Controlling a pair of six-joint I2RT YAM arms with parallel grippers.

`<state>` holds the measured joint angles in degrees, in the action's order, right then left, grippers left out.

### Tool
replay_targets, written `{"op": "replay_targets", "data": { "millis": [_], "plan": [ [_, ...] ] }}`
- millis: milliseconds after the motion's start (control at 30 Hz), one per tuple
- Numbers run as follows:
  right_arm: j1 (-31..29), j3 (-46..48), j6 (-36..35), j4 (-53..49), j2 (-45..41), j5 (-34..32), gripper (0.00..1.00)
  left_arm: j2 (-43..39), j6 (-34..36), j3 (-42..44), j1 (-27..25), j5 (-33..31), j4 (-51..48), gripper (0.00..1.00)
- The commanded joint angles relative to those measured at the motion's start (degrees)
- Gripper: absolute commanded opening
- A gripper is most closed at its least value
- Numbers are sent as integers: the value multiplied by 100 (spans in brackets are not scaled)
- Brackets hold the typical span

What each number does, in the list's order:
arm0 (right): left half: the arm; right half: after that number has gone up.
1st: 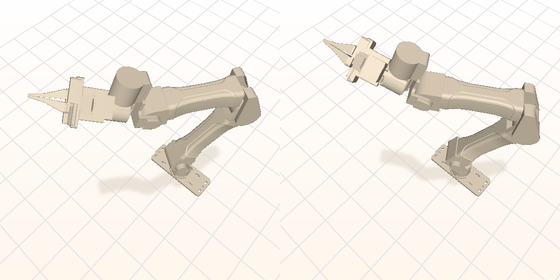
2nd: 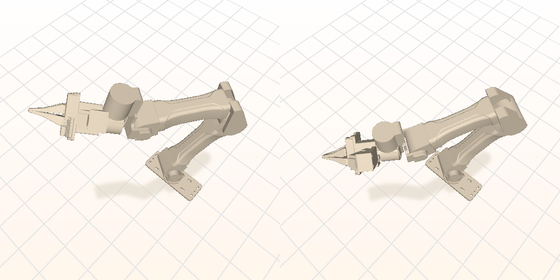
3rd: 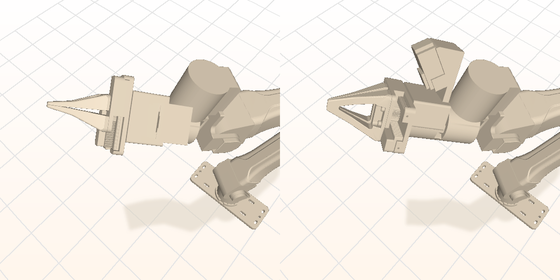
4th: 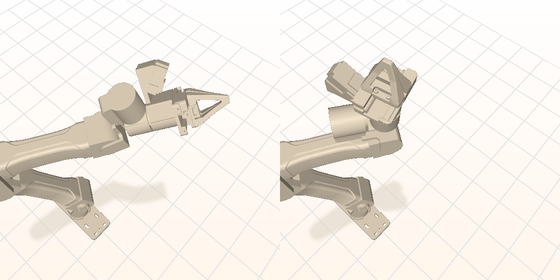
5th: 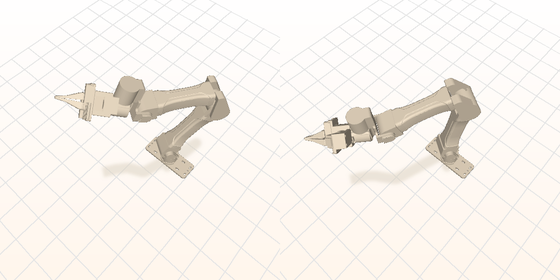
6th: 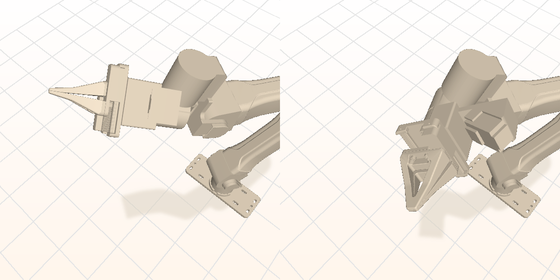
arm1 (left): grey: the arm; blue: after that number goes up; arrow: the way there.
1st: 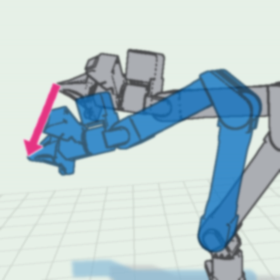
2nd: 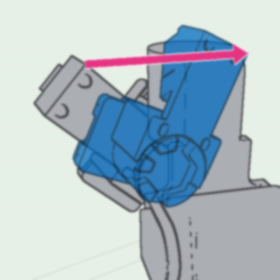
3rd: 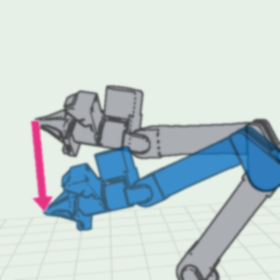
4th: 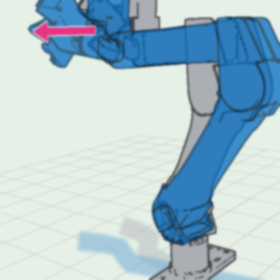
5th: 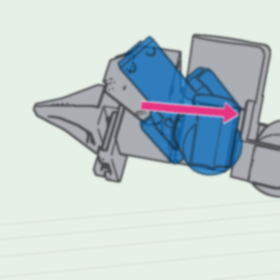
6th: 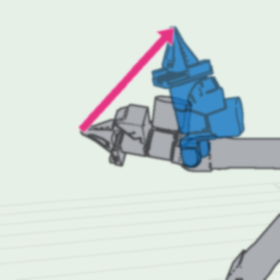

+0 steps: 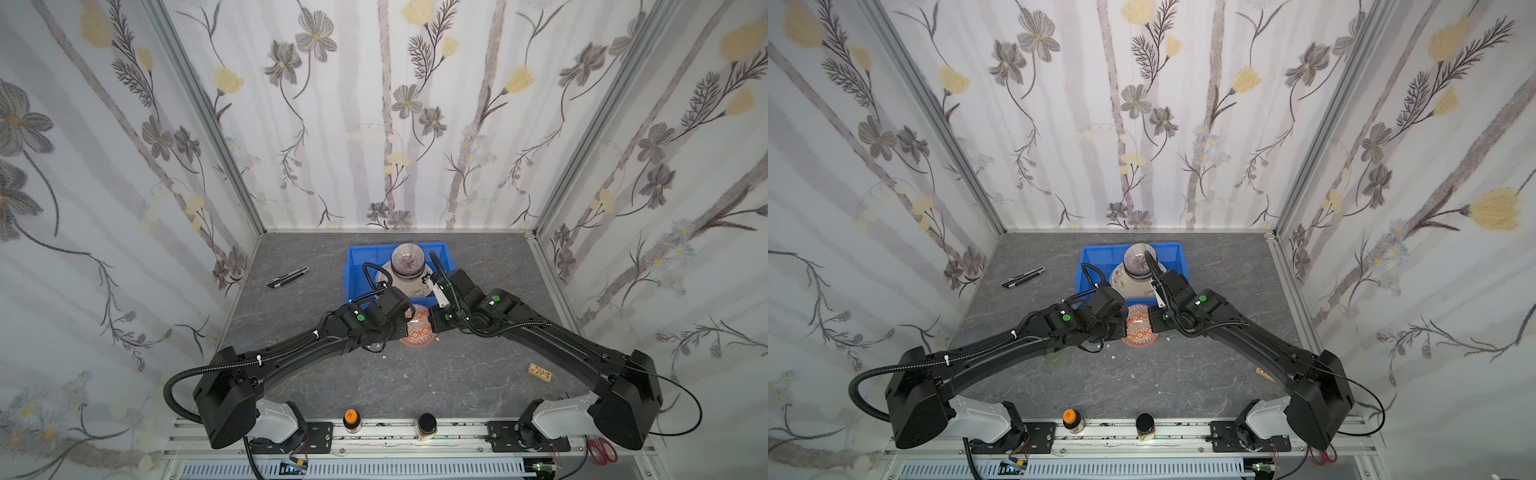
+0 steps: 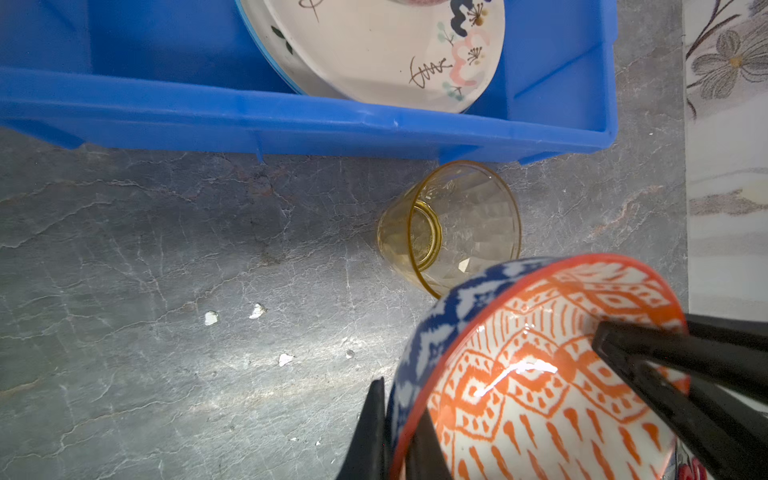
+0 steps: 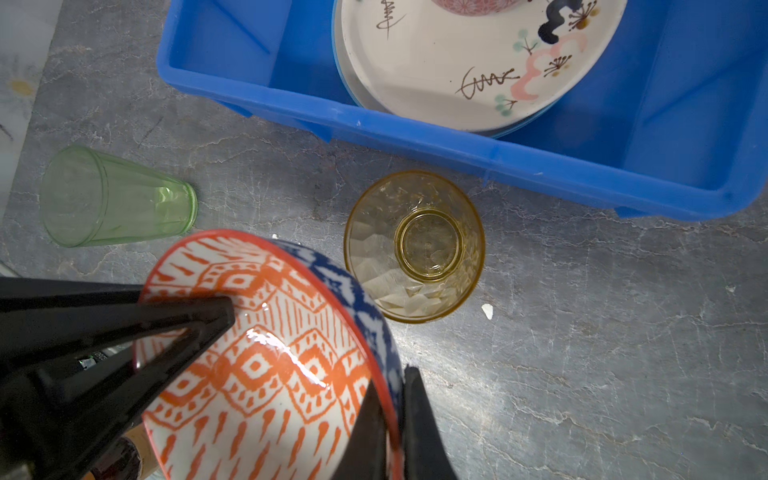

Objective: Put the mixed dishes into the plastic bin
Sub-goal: 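Grip the orange bowl rim with the left gripper beside the right gripper, then carry the orange bowl to the bin with the left gripper while the right withdraws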

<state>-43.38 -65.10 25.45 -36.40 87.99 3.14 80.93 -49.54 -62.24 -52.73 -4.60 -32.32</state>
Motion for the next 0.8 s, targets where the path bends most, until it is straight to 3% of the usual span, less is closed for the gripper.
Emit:
{"op": "replay_targets", "data": {
  "millis": [0, 333, 667, 767],
  "plan": [
    [-1, -40, -1, 243, -112, 42, 23, -27, 38, -61, 51, -68, 120, 0],
    [13, 232, 117, 288, -773, -400, 50, -128, 479, -155, 606, 182, 111, 0],
    [30, 1293, 526, 674, -1932, -935, 74, 130, 1326, -841, 1503, 544, 86, 0],
    [41, 1646, 761, 645, -2243, -1254, 87, 382, 1590, -1147, 1712, 609, 81, 0]
  ]
}}
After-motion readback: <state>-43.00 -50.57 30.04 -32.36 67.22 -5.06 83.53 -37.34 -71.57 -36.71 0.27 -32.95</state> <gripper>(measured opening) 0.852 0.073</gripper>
